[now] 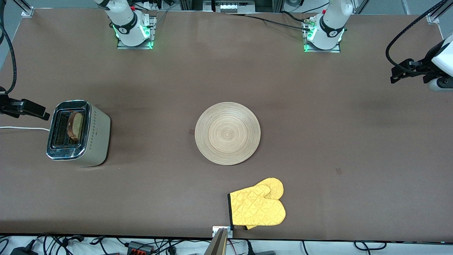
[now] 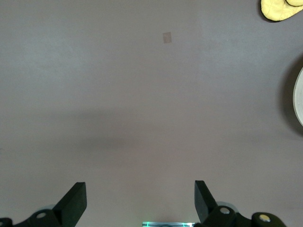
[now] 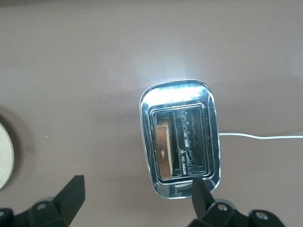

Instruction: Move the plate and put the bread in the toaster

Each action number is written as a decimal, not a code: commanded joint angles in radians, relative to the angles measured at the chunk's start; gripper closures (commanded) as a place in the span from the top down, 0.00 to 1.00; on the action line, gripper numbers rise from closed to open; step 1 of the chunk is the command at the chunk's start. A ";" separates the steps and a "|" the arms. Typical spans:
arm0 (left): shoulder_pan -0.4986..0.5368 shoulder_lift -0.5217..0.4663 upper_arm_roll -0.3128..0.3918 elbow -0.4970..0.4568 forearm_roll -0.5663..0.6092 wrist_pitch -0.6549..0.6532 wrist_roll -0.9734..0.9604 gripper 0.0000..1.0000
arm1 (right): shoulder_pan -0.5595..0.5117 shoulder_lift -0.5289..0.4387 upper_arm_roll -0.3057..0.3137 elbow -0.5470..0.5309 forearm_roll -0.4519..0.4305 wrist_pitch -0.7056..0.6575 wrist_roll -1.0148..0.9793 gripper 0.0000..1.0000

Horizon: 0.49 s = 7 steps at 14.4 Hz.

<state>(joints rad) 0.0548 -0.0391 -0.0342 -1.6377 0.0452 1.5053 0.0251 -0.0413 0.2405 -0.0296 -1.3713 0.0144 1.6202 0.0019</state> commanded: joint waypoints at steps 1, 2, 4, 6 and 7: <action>0.010 -0.007 -0.004 0.009 -0.007 -0.017 -0.005 1.00 | 0.003 -0.082 0.017 -0.104 -0.030 0.017 0.003 1.00; 0.014 -0.007 -0.004 0.009 -0.007 -0.017 -0.005 1.00 | 0.003 -0.119 0.017 -0.164 -0.030 0.035 0.003 1.00; 0.016 -0.005 -0.004 0.009 -0.008 -0.017 -0.005 1.00 | 0.001 -0.212 0.019 -0.292 -0.030 0.085 0.003 1.00; 0.022 -0.005 -0.006 0.009 -0.008 -0.017 -0.005 1.00 | 0.001 -0.256 0.019 -0.351 -0.030 0.075 0.003 1.00; 0.022 -0.005 -0.006 0.009 -0.008 -0.017 -0.004 1.00 | 0.000 -0.259 0.019 -0.357 -0.030 0.073 -0.003 1.00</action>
<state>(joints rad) 0.0666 -0.0391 -0.0339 -1.6377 0.0452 1.5053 0.0249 -0.0357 0.0577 -0.0184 -1.6276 -0.0045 1.6628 0.0020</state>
